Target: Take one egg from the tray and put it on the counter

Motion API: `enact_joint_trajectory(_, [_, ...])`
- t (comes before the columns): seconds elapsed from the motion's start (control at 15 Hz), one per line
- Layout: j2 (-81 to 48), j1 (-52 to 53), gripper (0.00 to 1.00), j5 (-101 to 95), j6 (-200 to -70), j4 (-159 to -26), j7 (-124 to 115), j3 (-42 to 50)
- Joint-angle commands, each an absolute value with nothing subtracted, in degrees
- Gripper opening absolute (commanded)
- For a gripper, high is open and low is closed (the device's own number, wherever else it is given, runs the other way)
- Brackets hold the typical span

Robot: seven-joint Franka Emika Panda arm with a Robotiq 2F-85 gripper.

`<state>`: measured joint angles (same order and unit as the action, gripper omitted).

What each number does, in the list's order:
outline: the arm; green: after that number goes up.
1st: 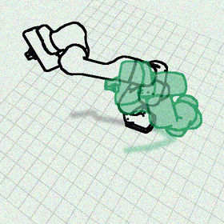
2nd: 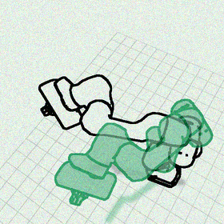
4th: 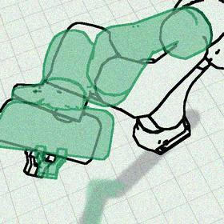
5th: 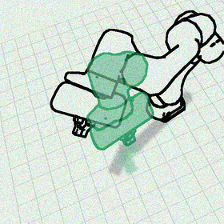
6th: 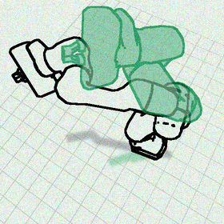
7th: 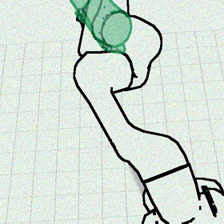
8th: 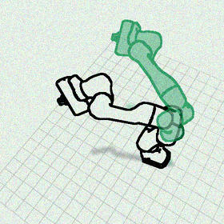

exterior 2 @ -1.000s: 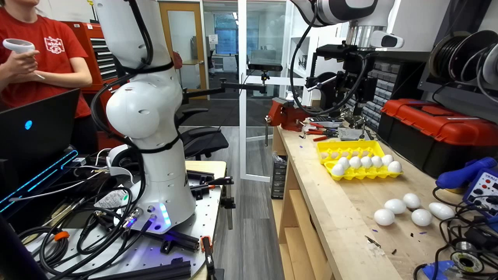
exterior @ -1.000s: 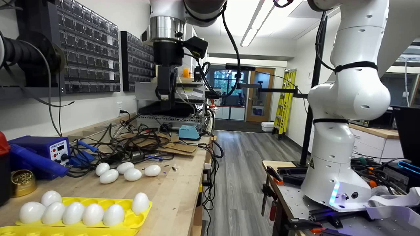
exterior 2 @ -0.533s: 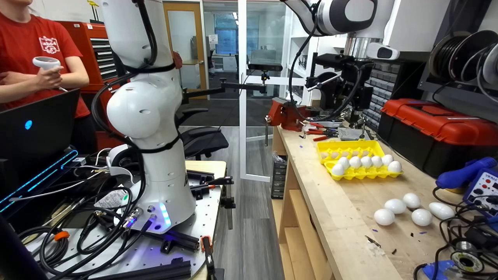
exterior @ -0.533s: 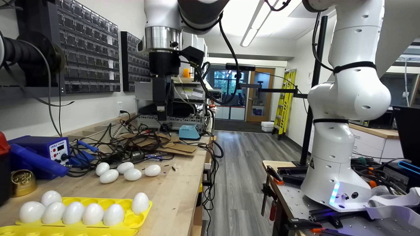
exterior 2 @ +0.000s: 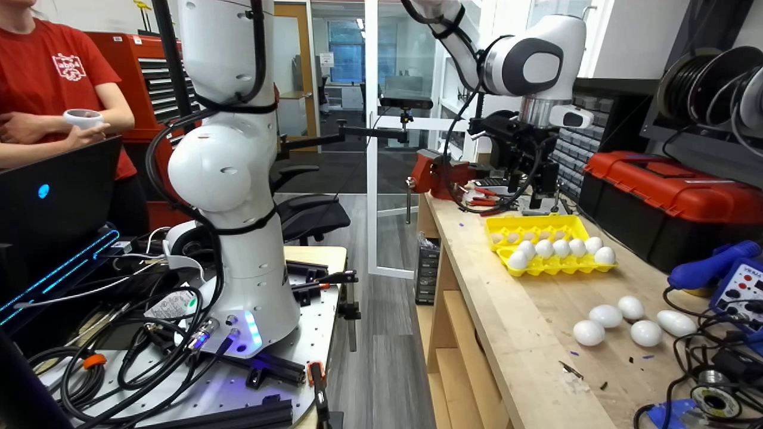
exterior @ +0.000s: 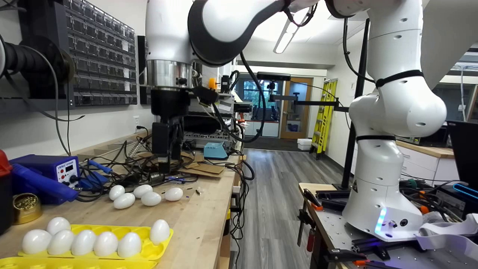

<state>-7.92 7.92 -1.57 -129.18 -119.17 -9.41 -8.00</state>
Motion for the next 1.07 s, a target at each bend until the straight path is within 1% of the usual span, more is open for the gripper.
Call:
enact_joint_trajectory(0.0, [-12.3, 8.6, 1.0, -3.3, -132.1, -117.5, -11.2, -7.2])
enact_joint_trajectory(0.2, [-15.5, 8.8, 1.0, -3.7, -133.4, -116.7, -10.8, -6.7])
enact_joint_trajectory(0.27, [-13.8, 8.5, 1.0, -2.2, -132.5, -118.0, -9.3, -7.0])
enact_joint_trajectory(0.73, [-14.9, 8.6, 1.0, -2.2, -132.6, -117.7, -9.3, -7.0])
enact_joint_trajectory(1.0, [-17.8, 8.7, 1.0, -0.9, -132.6, -116.6, -8.7, -7.4])
